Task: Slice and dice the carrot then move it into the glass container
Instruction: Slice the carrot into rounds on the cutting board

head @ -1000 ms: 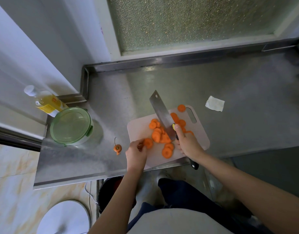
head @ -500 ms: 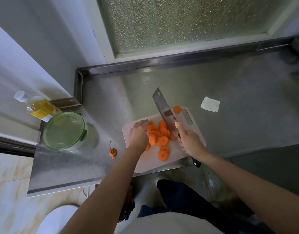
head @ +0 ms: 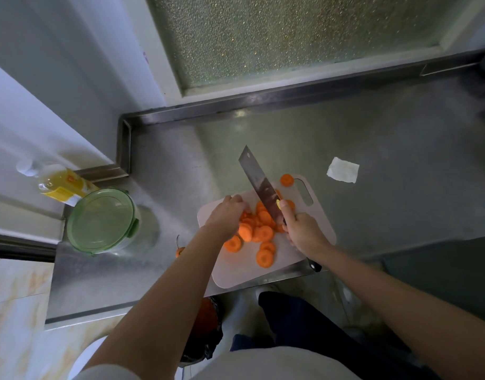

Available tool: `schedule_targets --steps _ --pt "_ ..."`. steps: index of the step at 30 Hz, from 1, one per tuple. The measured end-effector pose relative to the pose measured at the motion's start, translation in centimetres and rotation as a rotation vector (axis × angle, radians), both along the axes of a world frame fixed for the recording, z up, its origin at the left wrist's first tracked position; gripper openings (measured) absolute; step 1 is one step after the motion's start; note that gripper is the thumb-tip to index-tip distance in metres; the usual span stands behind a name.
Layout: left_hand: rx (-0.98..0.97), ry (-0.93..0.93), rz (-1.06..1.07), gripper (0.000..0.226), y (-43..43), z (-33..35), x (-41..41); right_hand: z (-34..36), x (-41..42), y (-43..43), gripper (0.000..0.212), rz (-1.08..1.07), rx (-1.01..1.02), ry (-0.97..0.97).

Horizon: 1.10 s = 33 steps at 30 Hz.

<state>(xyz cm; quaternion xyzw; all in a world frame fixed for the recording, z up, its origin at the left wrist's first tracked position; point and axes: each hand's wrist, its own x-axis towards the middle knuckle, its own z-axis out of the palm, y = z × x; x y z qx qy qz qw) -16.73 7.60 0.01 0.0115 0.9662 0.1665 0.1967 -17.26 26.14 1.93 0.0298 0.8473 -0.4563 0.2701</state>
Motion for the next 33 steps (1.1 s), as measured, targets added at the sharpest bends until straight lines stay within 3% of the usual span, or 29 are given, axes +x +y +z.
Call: schedule_targets --steps 5,9,16,20,26,33 --pt "-0.003 -0.023 0.05 0.03 -0.5 -0.2 0.5 -0.3 0.0 0.1 0.062 0.002 -0.004 -0.003" --pt "0.103 -0.014 0.199 0.026 -1.0 -0.8 1.4 -0.3 0.2 -0.1 0.062 0.011 -0.006 -0.016" --pt "0.328 0.197 0.744 0.016 -3.0 -0.8 5.2 0.2 2.6 -1.6 0.056 0.064 -0.084 -0.107" --pt "0.429 0.276 0.94 0.009 -3.3 -0.6 8.0 -0.1 5.0 -3.3 0.059 0.126 -0.068 -0.191" --pt "0.485 0.289 1.07 0.008 -2.0 -0.6 11.5 -2.2 7.0 -5.7 0.058 0.131 -0.048 -0.335" --pt "0.542 0.276 1.087 0.01 -0.4 -0.9 12.6 -3.4 5.6 -4.3 0.059 0.17 0.016 -0.175"
